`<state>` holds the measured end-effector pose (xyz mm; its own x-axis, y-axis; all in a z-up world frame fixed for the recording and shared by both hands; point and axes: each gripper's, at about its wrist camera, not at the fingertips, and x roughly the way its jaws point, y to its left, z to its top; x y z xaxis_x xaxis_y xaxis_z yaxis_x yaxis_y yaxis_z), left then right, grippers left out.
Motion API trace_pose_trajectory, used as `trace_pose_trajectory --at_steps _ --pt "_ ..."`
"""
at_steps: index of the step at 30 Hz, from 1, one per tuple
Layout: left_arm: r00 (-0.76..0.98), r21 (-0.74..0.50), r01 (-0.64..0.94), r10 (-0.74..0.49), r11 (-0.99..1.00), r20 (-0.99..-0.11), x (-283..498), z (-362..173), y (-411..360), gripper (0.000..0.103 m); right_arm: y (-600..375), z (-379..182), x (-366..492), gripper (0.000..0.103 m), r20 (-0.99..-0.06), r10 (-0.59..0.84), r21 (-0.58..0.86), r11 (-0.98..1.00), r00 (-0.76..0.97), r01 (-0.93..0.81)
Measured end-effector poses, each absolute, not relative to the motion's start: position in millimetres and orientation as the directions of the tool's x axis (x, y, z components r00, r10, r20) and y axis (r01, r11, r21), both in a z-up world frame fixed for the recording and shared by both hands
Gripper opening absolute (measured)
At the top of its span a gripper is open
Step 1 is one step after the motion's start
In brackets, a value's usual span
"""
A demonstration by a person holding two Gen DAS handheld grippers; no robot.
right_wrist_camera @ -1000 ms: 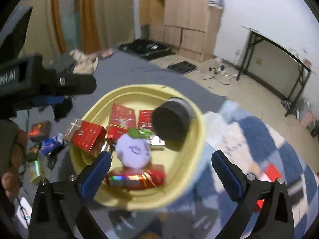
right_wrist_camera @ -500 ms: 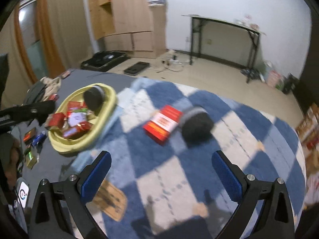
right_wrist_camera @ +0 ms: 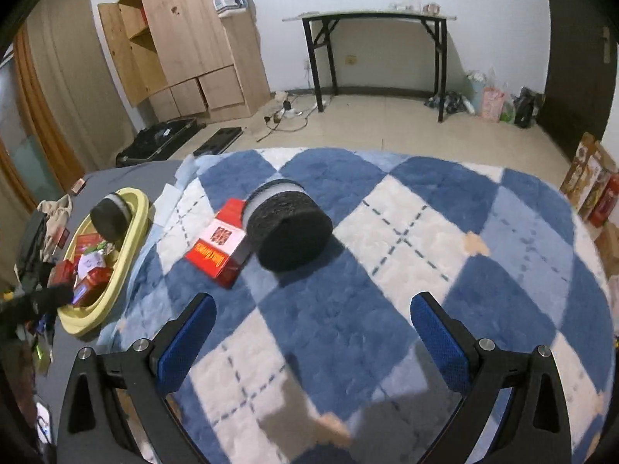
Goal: Organize rigid objects
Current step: 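Grasp the red Double Happiness box with the left tool while the right tool grasps the black foam roll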
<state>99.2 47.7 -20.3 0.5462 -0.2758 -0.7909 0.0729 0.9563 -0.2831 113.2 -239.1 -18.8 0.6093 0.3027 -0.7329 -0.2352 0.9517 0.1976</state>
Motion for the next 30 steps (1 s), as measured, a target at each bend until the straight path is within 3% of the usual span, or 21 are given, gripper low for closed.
trace_pose_trajectory --at_steps 7,14,23,25,26,27,30 --pt "0.522 -0.259 0.158 -0.303 0.953 -0.797 144 -50 22 0.103 -207 -37 170 0.103 -0.742 0.32 0.127 0.93 0.589 -0.345" --pt "0.481 -0.215 0.225 -0.3 0.95 -0.824 185 -89 -4 0.103 -211 -60 210 0.103 -0.745 0.365 0.161 0.911 0.559 -0.38" --pt "0.542 -0.193 0.209 -0.278 0.959 -0.793 209 -92 -24 0.102 -202 -80 224 0.1 -0.733 0.419 0.215 0.891 0.537 -0.401" --pt "0.554 -0.176 0.205 -0.262 0.963 -0.79 208 -92 -28 0.095 -197 -85 226 0.09 -0.749 0.415 0.203 0.886 0.516 -0.417" --pt "0.56 -0.161 0.208 -0.252 0.965 -0.789 206 -91 -30 0.09 -195 -86 225 0.077 -0.751 0.414 0.2 0.886 0.515 -0.419" --pt "0.567 -0.142 0.207 -0.237 0.968 -0.789 206 -91 -31 0.078 -195 -87 226 0.073 -0.75 0.413 0.201 0.886 0.516 -0.417" --pt "0.578 -0.107 0.182 -0.195 0.977 -0.792 203 -90 -33 0.061 -198 -87 224 0.072 -0.743 0.417 0.214 0.889 0.523 -0.406"
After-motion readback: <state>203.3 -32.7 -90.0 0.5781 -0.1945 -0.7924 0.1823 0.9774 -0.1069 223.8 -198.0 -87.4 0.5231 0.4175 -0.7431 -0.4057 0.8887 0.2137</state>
